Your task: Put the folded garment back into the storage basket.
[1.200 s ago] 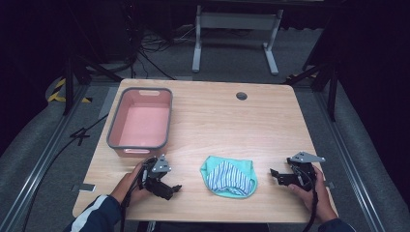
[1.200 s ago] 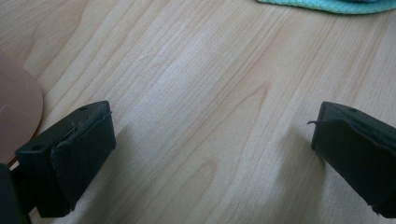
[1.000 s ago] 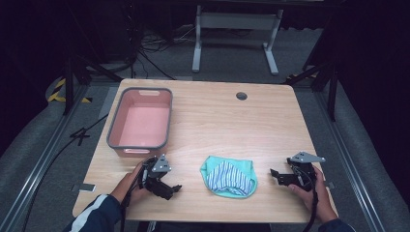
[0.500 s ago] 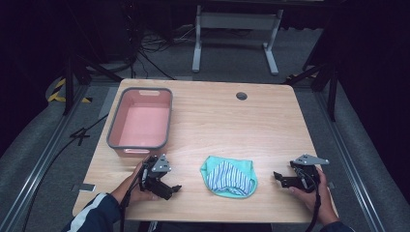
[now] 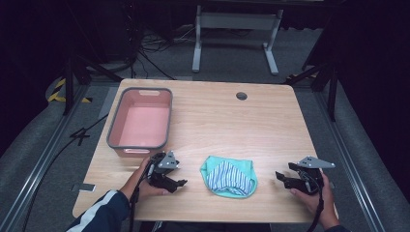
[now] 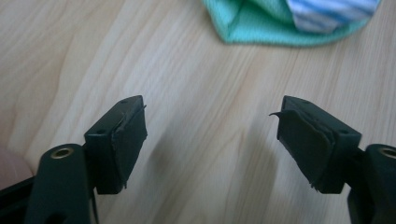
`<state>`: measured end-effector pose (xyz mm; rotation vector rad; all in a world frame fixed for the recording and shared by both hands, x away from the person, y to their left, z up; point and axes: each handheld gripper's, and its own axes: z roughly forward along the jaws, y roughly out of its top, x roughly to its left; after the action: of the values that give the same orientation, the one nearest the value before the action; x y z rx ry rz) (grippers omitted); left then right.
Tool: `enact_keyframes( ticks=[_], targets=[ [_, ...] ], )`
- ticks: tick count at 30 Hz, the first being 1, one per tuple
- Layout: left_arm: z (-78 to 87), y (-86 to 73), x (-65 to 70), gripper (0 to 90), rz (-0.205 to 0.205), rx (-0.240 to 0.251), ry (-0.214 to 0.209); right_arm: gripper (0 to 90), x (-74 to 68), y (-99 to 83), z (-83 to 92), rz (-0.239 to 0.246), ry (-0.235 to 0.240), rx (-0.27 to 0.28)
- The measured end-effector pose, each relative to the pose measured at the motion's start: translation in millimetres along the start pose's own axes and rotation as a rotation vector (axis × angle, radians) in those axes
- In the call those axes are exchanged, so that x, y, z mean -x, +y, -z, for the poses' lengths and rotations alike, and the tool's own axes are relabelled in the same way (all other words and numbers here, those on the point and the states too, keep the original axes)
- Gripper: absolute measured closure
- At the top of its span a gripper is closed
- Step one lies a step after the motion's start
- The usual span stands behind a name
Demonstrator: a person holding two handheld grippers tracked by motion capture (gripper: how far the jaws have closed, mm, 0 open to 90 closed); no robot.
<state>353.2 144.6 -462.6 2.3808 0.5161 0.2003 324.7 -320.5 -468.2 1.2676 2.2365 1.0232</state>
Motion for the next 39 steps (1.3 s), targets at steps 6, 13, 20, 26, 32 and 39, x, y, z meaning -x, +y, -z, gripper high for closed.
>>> enact_keyframes(
  ticks=[6,13,20,26,32,39],
  targets=[
    [-8.2,27.1,0.8,27.3,-0.020,0.022,0.015,35.7,-14.6,18.6,-2.7,0.034,0.031,0.015],
    [-25.3,60.6,-4.6,28.3,-0.021,0.068,0.057,40.6,-39.2,44.7,-25.7,0.117,0.070,-0.012],
    [-53.0,79.2,-12.0,28.2,0.003,0.063,0.046,44.2,-50.9,62.5,-42.2,0.123,0.103,-0.004],
    [-67.7,78.1,-17.9,27.7,0.010,0.021,0.061,43.8,-59.5,68.3,-57.3,0.124,0.091,-0.052],
    [-76.1,72.3,-24.8,25.9,0.045,-0.019,0.022,43.6,-65.5,64.2,-74.9,0.110,0.064,-0.109],
    [-76.8,67.6,-25.2,30.9,0.058,0.009,-0.007,53.0,-61.7,58.1,-76.2,0.085,0.104,-0.088]
  ],
)
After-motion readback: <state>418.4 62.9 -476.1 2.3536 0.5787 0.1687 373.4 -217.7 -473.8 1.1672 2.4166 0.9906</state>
